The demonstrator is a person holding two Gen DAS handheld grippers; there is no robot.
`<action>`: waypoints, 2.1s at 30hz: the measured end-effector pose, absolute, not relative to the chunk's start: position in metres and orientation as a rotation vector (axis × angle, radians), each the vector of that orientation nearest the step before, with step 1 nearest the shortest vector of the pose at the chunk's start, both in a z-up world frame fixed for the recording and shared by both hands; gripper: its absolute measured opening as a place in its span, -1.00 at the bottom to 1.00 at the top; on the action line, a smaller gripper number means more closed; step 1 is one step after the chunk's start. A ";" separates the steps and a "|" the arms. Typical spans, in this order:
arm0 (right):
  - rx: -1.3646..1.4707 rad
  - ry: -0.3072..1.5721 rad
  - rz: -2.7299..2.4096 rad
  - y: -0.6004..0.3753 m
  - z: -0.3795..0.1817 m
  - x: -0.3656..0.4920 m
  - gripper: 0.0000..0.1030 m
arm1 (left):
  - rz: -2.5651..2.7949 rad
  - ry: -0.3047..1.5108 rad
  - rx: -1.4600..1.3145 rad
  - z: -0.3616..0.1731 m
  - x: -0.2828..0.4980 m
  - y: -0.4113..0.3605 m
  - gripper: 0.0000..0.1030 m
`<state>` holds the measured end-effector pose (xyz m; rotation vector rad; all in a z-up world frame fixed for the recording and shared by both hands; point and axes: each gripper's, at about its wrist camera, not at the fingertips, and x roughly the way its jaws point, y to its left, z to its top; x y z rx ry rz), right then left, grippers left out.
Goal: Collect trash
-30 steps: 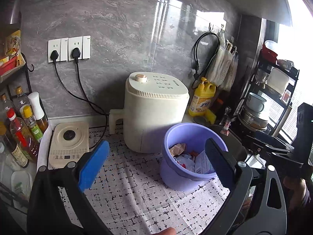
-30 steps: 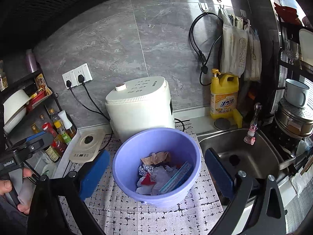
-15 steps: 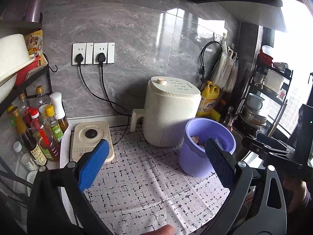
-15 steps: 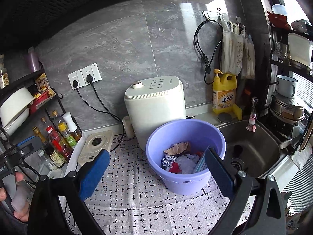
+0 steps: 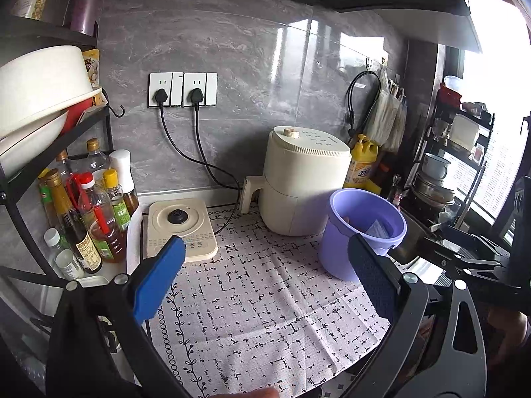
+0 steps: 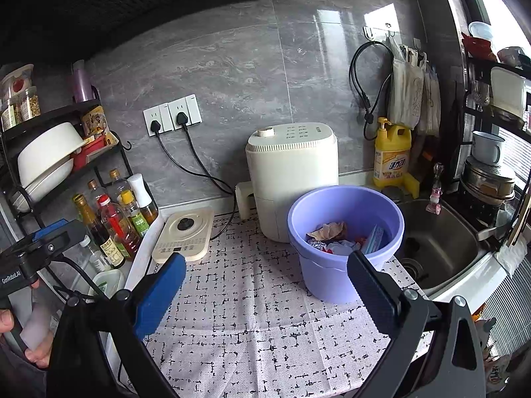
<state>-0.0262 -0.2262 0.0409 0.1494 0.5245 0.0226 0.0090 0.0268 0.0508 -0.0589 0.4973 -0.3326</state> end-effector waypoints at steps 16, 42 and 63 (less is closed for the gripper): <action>0.118 0.527 0.029 -0.215 0.043 -0.037 0.85 | -0.302 0.492 -0.086 0.046 0.007 0.033 0.89; 0.123 0.524 0.046 -0.216 0.040 -0.028 0.85 | -0.291 0.490 -0.069 0.044 0.003 0.020 0.89; 0.121 0.514 0.022 -0.215 0.038 -0.037 0.85 | -0.305 0.495 -0.067 0.043 0.001 0.017 0.89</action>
